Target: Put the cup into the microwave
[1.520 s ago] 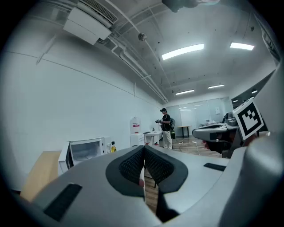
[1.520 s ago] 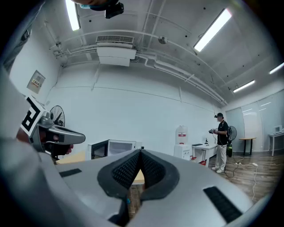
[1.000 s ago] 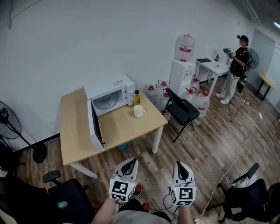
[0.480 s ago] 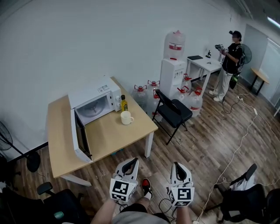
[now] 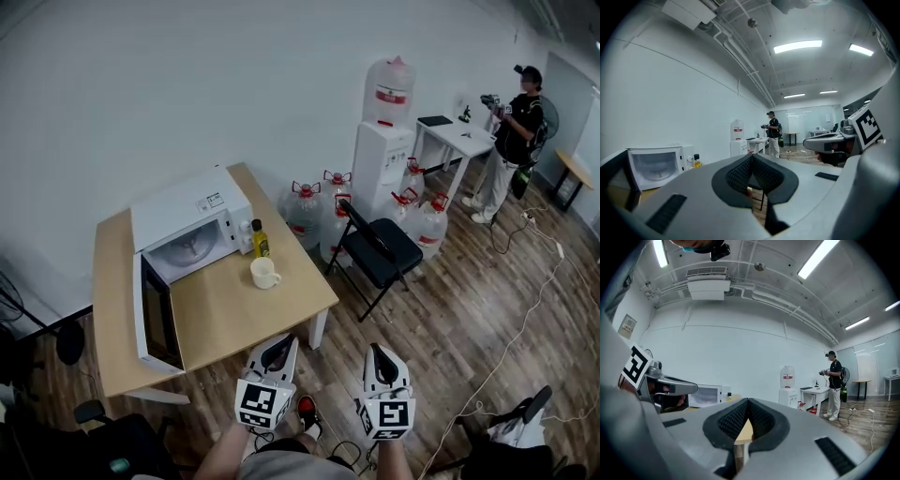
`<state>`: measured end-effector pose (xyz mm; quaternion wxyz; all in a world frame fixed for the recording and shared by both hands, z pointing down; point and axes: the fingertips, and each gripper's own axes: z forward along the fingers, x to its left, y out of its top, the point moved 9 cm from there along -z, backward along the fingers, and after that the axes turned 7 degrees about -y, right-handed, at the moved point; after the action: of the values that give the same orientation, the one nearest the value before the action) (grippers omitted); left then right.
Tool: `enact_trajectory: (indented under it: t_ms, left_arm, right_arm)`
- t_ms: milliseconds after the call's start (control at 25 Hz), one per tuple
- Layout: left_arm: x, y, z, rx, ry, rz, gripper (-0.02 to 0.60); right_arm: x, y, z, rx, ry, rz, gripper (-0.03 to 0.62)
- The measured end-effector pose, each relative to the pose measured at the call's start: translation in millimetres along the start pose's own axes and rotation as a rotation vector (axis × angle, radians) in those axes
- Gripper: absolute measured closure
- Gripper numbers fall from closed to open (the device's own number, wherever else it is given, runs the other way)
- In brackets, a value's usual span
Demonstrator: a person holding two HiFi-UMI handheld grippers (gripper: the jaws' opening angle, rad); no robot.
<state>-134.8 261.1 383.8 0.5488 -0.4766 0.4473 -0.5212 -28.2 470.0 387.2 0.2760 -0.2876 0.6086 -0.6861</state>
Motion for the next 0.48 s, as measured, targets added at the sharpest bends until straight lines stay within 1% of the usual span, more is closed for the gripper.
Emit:
enact_trajectory:
  t_ms: [240, 480]
  left_arm:
    - [33, 8, 50, 0.013, 0.051, -0.01, 0.557]
    - [66, 7, 73, 0.023, 0.13, -0.018, 0.557]
  right_arm:
    - [-18, 9, 74, 0.001, 0.055, 0.0, 0.577]
    - [-18, 12, 131, -0.009, 0.13, -0.003, 0.577]
